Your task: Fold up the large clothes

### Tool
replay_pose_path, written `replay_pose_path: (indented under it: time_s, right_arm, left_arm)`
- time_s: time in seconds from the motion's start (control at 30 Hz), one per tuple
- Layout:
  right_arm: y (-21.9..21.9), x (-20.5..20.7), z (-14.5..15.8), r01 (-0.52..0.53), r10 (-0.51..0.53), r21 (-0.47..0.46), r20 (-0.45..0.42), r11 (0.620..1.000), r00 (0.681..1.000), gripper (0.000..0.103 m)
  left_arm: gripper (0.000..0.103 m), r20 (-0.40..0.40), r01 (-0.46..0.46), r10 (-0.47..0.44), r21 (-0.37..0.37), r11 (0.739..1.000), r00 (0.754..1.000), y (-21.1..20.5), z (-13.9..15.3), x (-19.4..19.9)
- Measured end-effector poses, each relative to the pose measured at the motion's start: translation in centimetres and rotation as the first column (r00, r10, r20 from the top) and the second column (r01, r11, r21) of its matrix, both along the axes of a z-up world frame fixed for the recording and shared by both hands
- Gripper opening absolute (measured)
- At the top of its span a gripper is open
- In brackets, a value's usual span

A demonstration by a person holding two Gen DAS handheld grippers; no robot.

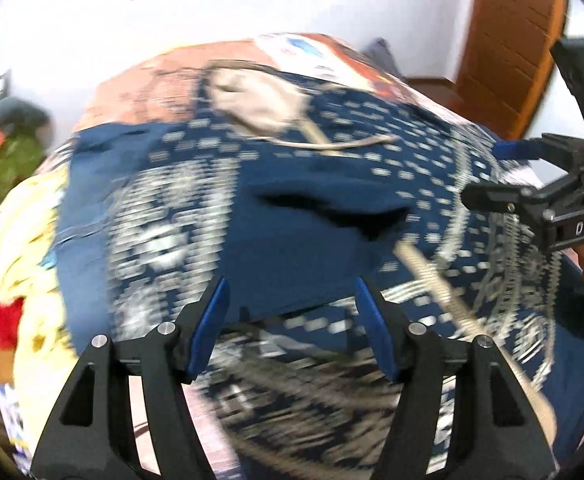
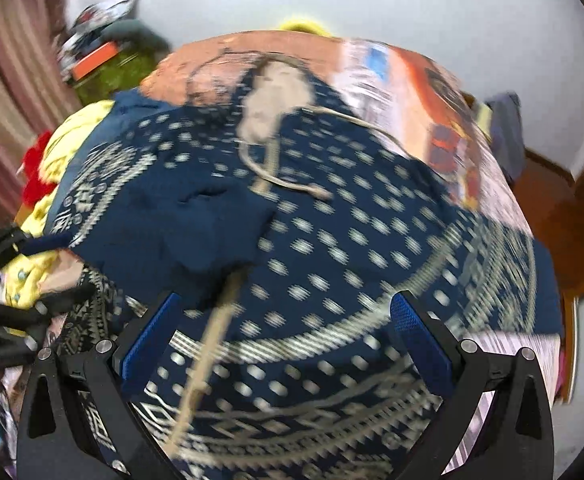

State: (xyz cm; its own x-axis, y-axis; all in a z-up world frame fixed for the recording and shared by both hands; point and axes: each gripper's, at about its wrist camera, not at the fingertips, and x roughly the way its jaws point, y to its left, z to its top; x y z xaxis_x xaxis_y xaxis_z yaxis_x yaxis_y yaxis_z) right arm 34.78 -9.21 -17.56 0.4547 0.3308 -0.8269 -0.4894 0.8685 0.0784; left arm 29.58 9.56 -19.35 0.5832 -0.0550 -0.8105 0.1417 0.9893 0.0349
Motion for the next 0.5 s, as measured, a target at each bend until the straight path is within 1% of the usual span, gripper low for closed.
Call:
replay_pose_path:
  time_s: [0.17,0.23,0.3,0.33,0.37,0.4,0.5]
  right_arm:
    - [5.3,0.5,-0.4,-0.110,0.113,-0.051,0.048,0.993,0.992,0.102]
    - [7.1,1.2,-0.9,-0.128,0.132,-0.072,0.049,0.989,0.990,0.102]
    - [8.8,2.0,-1.4,-0.147,0.150,-0.073,0.035,0.986,0.988,0.101]
    - [9.8,2.7,-1.9,-0.149,0.151,-0.075,0.021,0.986,0.988,0.097]
    - [10.4,3.0,-2.2,-0.150,0.152,-0.076,0.010,0.986,0.988,0.090]
    - [11.0,3.4,-2.6,-0.155,0.155,-0.079,-0.001,0.985,0.988,0.087]
    - [12.4,4.7,-4.0,-0.143,0.140,-0.092,-0.033,0.985,0.990,0.070]
  left_arm:
    - [0.064,0.011,-0.145,0.145,-0.020,0.989,0.989,6.6,0.8,-1.2]
    - [0.064,0.008,-0.192,0.193,-0.039,0.981,0.981,8.9,0.7,-1.8]
    - [0.064,0.000,-0.225,0.225,-0.056,0.973,0.974,10.5,0.4,-2.1]
    - [0.064,-0.002,-0.234,0.234,-0.060,0.970,0.972,11.1,0.3,-2.3]
    - [0.064,-0.004,-0.248,0.248,-0.062,0.967,0.969,11.8,0.2,-2.5]
    - [0.064,-0.004,-0.256,0.256,-0.062,0.965,0.967,12.2,0.1,-2.6]
    - [0.064,-0.004,-0.274,0.274,-0.060,0.960,0.962,13.1,-0.2,-2.9]
